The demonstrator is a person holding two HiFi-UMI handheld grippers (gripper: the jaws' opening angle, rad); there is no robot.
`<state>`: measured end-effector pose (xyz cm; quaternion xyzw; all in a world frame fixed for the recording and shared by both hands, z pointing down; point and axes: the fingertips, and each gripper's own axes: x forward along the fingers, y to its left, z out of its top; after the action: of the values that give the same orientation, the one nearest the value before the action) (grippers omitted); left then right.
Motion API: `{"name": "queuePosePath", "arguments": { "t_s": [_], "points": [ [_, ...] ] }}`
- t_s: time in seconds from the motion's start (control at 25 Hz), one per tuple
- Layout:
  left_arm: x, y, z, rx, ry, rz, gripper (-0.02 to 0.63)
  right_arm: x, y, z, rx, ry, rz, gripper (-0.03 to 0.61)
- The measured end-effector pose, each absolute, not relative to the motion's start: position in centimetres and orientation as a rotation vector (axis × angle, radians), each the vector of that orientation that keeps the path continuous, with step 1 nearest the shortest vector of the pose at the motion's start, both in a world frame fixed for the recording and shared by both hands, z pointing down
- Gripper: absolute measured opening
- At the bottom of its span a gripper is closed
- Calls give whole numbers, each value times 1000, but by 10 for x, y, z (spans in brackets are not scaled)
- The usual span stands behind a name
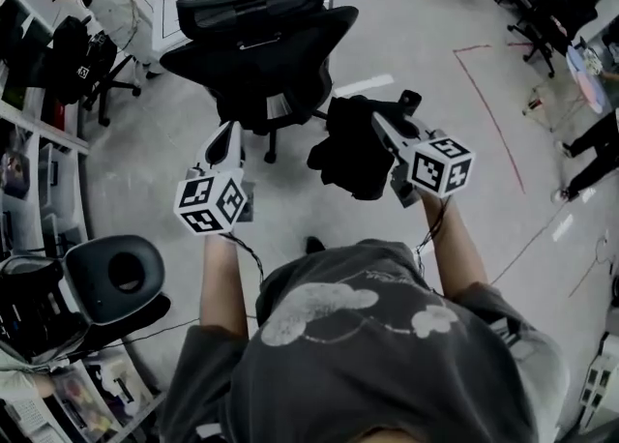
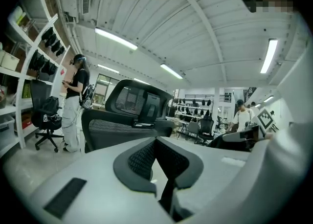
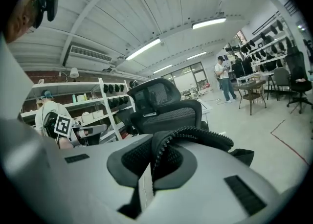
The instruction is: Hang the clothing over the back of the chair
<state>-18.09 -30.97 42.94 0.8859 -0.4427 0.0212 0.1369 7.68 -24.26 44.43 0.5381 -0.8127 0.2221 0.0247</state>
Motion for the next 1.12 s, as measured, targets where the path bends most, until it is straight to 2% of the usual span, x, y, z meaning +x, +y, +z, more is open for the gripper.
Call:
{"name": "queuePosePath", "arguments": {
  "t_s": [0.52,1.12],
  "points": [
    [-166,-365,424,2542,-1300,70,2,118,-300,454,1725,-2450,779,-3],
    [-156,-463,402,2436,-1632,67,2,203,-464,428,1673,-2524,666,-3]
  ]
}}
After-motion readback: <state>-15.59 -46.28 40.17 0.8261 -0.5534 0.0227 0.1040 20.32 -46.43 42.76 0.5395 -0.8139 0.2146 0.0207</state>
